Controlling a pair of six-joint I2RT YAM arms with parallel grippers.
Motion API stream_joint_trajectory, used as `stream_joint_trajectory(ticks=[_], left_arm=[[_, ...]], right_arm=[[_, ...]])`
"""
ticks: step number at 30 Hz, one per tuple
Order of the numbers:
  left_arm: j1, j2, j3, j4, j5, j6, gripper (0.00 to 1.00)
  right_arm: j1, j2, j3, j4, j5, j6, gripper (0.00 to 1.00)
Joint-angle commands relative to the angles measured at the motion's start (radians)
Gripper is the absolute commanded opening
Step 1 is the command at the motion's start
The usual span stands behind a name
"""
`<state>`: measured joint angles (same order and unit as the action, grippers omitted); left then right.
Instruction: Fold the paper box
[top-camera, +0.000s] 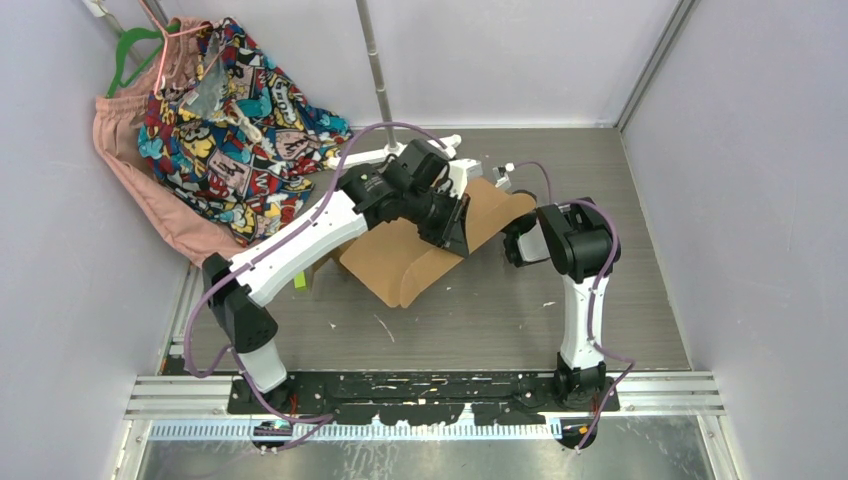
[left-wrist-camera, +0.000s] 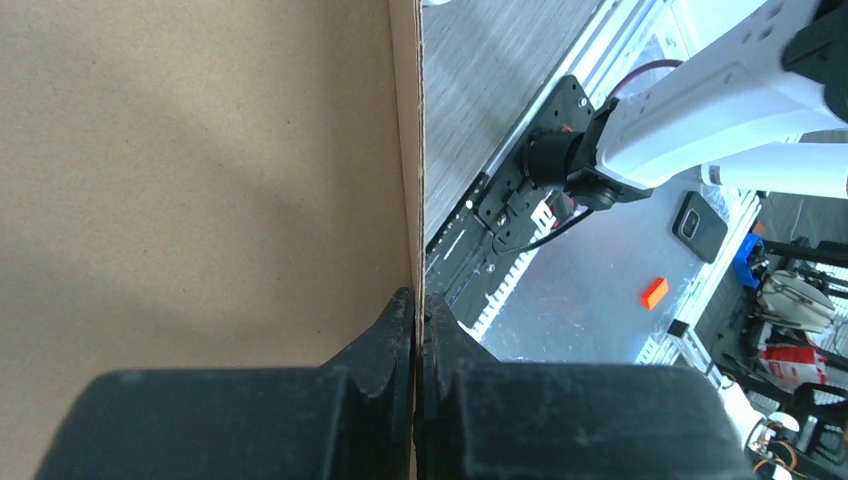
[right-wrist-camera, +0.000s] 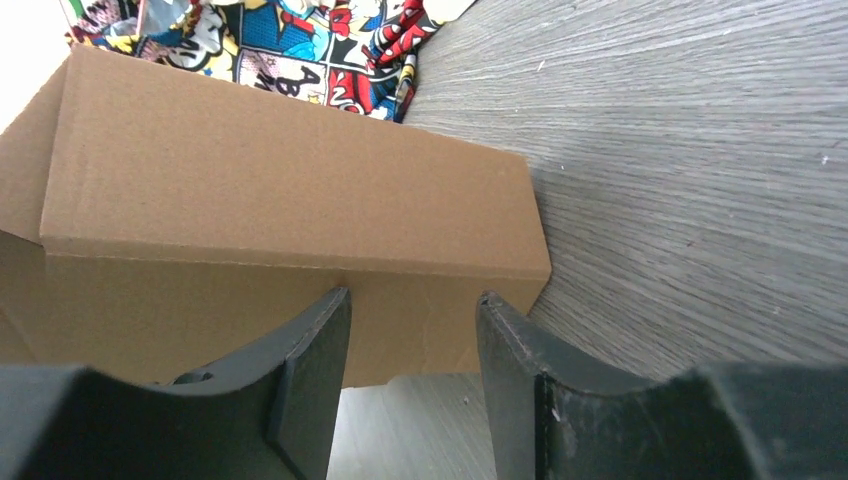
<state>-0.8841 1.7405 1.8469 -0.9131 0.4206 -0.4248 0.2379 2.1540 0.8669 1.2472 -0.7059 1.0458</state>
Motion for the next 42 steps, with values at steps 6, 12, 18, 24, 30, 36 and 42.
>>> stream_joint_trajectory(ticks=[6, 12, 18, 24, 30, 36, 42], left_arm=[[0.016, -0.064, -0.069, 0.112, 0.116, -0.038, 0.04], [0.099, -0.147, -0.167, 0.188, 0.131, -0.079, 0.04], [0.188, -0.231, -0.25, 0.24, 0.153, -0.11, 0.04], [0.235, -0.271, -0.335, 0.33, 0.226, -0.164, 0.05], [0.241, -0.277, -0.366, 0.373, 0.276, -0.196, 0.05], [0.259, -0.288, -0.415, 0.475, 0.351, -0.267, 0.06], [0.268, -0.299, -0.467, 0.576, 0.429, -0.342, 0.07]], right_arm=[[0.036, -0.043, 0.005, 0.088, 0.037, -0.075, 0.56], [0.036, -0.025, 0.006, 0.124, 0.023, -0.056, 0.56], [0.038, -0.008, 0.015, 0.14, 0.022, -0.04, 0.57], [0.051, 0.0, 0.023, 0.153, 0.035, -0.066, 0.57], [0.086, -0.006, 0.038, 0.11, 0.049, -0.157, 0.57], [0.116, -0.033, 0.03, 0.061, 0.112, -0.262, 0.59], [0.142, -0.034, 0.056, 0.003, 0.154, -0.345, 0.59]])
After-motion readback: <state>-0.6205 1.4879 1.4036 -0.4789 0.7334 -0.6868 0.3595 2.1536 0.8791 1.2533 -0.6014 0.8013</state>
